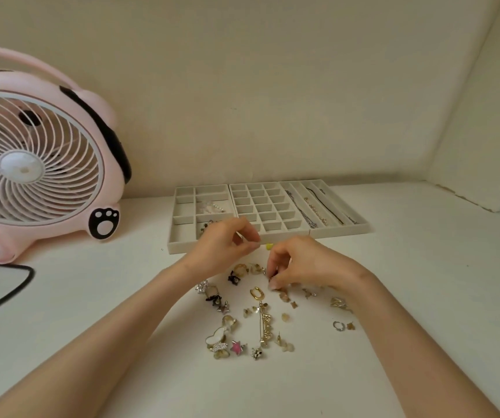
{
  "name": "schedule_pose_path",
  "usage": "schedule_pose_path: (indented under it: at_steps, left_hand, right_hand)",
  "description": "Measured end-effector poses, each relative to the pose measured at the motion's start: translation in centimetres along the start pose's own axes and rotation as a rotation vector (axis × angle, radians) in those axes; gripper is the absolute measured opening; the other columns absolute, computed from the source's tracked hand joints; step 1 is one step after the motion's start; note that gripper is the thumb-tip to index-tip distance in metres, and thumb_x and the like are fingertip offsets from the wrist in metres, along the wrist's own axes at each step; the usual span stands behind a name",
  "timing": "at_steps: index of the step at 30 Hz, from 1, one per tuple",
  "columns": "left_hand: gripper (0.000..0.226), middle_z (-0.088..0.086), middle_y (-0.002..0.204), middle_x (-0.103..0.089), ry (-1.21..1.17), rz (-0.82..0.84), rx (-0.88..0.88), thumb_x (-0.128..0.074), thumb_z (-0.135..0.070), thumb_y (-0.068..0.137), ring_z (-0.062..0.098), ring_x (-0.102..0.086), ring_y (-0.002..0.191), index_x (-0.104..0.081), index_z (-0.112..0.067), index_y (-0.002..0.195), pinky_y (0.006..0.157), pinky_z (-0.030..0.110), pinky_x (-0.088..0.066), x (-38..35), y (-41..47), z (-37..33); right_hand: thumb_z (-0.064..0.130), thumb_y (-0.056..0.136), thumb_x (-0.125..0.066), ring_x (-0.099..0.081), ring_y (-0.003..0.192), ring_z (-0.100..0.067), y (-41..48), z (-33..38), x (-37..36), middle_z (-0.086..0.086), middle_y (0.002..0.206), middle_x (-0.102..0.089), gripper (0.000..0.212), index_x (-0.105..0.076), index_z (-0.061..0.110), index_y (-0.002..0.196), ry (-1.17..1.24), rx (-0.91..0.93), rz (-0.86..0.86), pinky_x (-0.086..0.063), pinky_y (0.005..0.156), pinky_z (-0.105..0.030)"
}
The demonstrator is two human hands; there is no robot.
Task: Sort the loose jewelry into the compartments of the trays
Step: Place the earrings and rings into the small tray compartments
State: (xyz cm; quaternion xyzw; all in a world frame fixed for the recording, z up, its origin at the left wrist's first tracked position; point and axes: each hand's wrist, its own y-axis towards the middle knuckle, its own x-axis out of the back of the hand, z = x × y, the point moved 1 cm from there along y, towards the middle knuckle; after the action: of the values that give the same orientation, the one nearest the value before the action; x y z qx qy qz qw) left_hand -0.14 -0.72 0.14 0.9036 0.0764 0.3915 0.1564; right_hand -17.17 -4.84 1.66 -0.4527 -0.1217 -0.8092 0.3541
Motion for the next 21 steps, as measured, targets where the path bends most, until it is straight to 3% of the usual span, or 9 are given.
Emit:
schedule_pose_path:
  at_steps: [4,9,12,16,21]
  left_hand:
    - [0.011,-0.008,0.088,-0.065,-0.149,0.003,0.066,-0.064,-0.016,0.086,0.008,-0.061,0.074,-0.058,-0.025,0.090,0.068,0.021,-0.049,0.0,-0.1,-0.5]
    - [0.011,0.002,0.090,-0.067,-0.342,0.090,0.168,-0.061,-0.008,0.088,0.002,-0.062,0.069,-0.056,-0.018,0.091,0.061,0.015,-0.048,0.0,-0.2,-1.1]
    - [0.004,0.000,0.087,-0.069,-0.343,0.156,0.193,-0.059,-0.013,0.090,0.001,-0.062,0.068,-0.060,-0.015,0.093,0.061,0.015,-0.048,0.0,-0.4,-1.2]
    - [0.016,-0.001,0.090,-0.070,-0.415,0.252,0.215,-0.054,-0.021,0.093,0.005,-0.063,0.078,-0.065,-0.010,0.099,0.065,0.016,-0.046,0.5,-0.5,-1.1]
    - [0.005,-0.004,0.076,-0.069,-0.547,0.184,0.270,-0.063,-0.012,0.085,0.004,-0.061,0.069,-0.064,-0.010,0.089,0.067,0.021,-0.045,1.3,-0.4,-0.6]
  right_hand:
    - [0.016,0.074,-0.076,-0.059,0.065,-0.008,0.0,0.2,0.0,0.006,0.077,-0.061,0.018,-0.069,0.024,0.089,0.023,0.003,-0.006,-0.050,0.066,-0.026]
    - [0.008,0.078,-0.074,-0.067,0.066,-0.012,-0.4,-0.1,1.2,-0.001,0.074,-0.071,0.009,-0.074,0.012,0.087,0.308,0.021,-0.044,-0.054,0.065,-0.020]
    - [0.002,0.079,-0.072,-0.070,0.067,-0.017,-0.5,0.0,1.5,-0.011,0.080,-0.073,0.007,-0.071,0.004,0.086,0.492,0.044,-0.122,-0.055,0.062,-0.021]
    - [-0.004,0.077,-0.071,-0.071,0.073,-0.026,-0.3,0.1,1.7,-0.020,0.086,-0.069,0.010,-0.066,-0.004,0.087,0.698,0.139,-0.269,-0.059,0.067,-0.028]
    - [-0.008,0.076,-0.070,-0.071,0.073,-0.021,0.0,0.6,1.1,-0.014,0.084,-0.070,0.013,-0.068,-0.001,0.086,0.743,0.217,-0.337,-0.056,0.066,-0.021]
